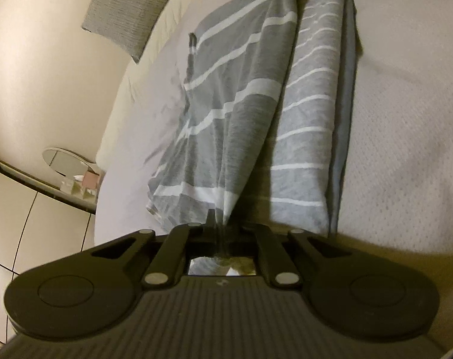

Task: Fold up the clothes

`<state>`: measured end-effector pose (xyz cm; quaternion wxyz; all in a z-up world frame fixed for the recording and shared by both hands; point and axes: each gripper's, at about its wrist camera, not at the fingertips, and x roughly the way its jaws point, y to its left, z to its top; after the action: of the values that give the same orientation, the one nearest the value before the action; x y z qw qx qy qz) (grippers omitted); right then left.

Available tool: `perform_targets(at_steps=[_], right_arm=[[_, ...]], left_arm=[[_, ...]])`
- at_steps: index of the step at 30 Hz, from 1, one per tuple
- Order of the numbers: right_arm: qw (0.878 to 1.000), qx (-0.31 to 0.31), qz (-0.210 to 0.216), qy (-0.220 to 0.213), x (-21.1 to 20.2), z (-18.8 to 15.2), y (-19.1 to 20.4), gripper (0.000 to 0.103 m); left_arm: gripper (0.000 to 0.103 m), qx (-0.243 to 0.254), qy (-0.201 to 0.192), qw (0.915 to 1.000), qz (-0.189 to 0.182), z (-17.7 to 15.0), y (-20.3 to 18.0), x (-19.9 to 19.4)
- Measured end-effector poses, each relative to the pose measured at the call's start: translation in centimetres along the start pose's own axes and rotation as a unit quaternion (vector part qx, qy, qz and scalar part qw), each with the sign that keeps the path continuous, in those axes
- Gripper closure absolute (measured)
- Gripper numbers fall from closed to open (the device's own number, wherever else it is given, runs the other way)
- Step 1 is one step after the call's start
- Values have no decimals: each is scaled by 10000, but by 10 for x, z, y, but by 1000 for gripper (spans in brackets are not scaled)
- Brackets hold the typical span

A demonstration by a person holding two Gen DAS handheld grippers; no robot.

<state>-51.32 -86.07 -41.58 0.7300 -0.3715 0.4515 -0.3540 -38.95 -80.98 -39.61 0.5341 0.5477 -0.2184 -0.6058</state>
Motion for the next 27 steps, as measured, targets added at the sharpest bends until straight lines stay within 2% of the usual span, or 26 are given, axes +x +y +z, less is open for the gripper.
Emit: perform_targets(at_steps=[11,19,22,24,27], right_arm=[[9996,163,241,-32,1,-5,-5,101],[9994,192,295,-27,0,-5,-4,100],[9987,243,439,34,1,-4,-8,101],[9985,391,391,-21,-3,-2,-20,103],[9943,994,-8,-373,-28,1,-43,103]], left_arm=[[100,78,429,9989,-164,10,3,13],[101,105,494,9986,-183,10,2,16],[101,20,444,9988,-187,8,4,16],[101,-112,369,9992,-103,7,12,14],[101,-520,203,9983,190,7,30,-1]])
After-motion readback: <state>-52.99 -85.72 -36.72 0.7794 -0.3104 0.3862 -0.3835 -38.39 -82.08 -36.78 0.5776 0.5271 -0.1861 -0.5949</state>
